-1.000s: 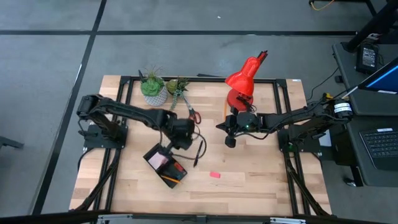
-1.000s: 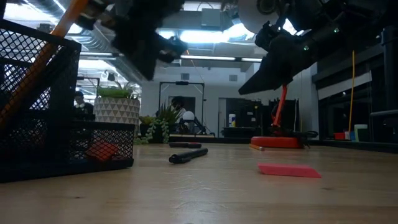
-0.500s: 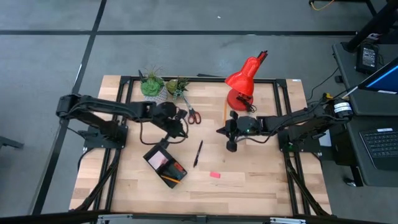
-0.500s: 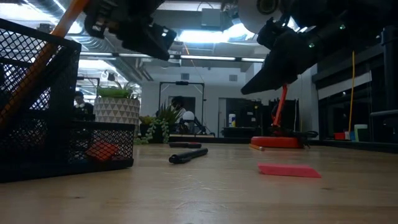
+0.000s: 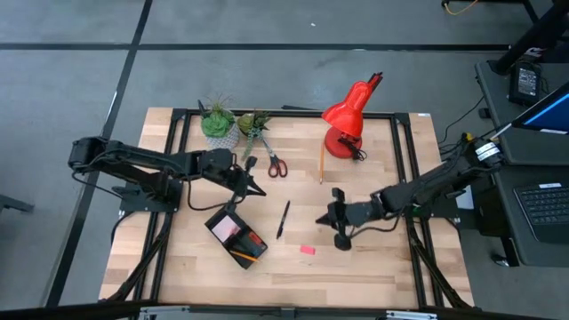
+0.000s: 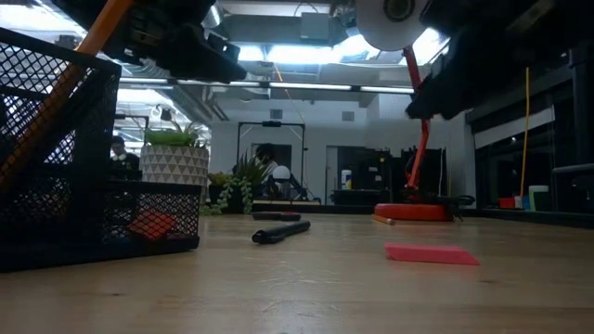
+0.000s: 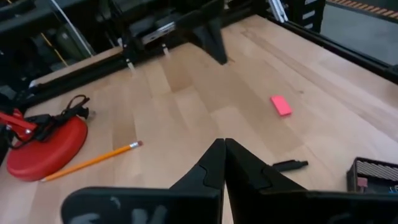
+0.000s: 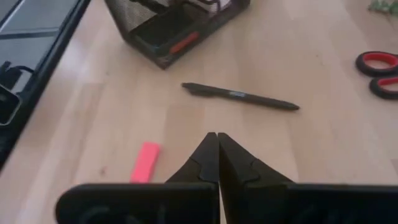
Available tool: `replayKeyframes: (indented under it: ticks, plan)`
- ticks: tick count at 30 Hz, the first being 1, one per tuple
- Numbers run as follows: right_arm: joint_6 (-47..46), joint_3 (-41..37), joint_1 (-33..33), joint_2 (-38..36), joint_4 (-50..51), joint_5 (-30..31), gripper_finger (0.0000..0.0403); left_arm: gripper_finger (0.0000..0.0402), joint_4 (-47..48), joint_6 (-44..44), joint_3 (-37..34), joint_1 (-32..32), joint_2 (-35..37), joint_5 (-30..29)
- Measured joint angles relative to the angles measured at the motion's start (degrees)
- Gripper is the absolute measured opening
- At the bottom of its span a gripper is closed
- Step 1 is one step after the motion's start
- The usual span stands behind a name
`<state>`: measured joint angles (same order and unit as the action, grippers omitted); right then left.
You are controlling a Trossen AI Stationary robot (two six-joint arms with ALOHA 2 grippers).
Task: Pick and place office supplies into organizer
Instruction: Put the pink eraser into the black desk organizer
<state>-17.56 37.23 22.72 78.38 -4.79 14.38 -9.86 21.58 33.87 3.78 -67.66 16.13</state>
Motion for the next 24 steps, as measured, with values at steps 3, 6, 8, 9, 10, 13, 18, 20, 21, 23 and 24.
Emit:
replayKeyframes:
  ticks: [3,6,8,9,10,13,18,20,21,23,24]
  plan:
    - [-2.2,2.4,3.4,0.0,3.1,2.5,0.0,0.0001,-0.8,-0.4,0.0,0.0,0.0,0.0]
    - [-4.8,4.2,6.8,0.2,4.9,4.2,0.0,0.0002,-1.1,-1.4,0.0,0.0,0.0,0.0]
    - [-6.7,5.3,8.9,1.1,6.5,5.4,0.0,0.0003,-1.1,-1.4,0.0,-0.1,0.0,0.0]
    - [-8.0,6.1,9.9,1.9,7.6,6.1,0.0,0.0002,-1.1,-1.4,0.0,-0.1,0.0,0.0]
    - [-9.3,6.9,10.7,2.8,8.6,6.8,0.0,0.0002,-1.1,-1.5,0.0,-0.1,0.0,0.0]
    - [-11.9,10.1,12.7,6.0,11.8,8.2,0.0,0.0002,-1.4,-3.0,0.0,-0.1,0.0,0.0]
    - [-12.2,17.1,14.1,12.1,17.3,8.5,0.0,0.0002,-2.0,-3.9,0.0,-0.4,0.0,-0.1]
    - [-12.2,19.7,14.2,14.3,19.3,8.5,0.0,0.0001,-2.0,-3.9,0.0,-0.8,0.0,-0.1]
    - [-12.2,21.0,14.2,15.4,20.1,8.5,0.0,0.0001,-2.0,-3.9,0.0,-0.9,0.0,-0.1]
    - [-12.2,23.0,14.2,17.1,21.8,8.5,0.0,0.0002,-2.0,-3.9,0.0,-1.3,0.0,-0.1]
    - [-12.2,23.6,14.2,17.8,22.1,8.5,0.0,0.0003,-2.0,-3.9,0.0,-1.4,0.0,-0.1]
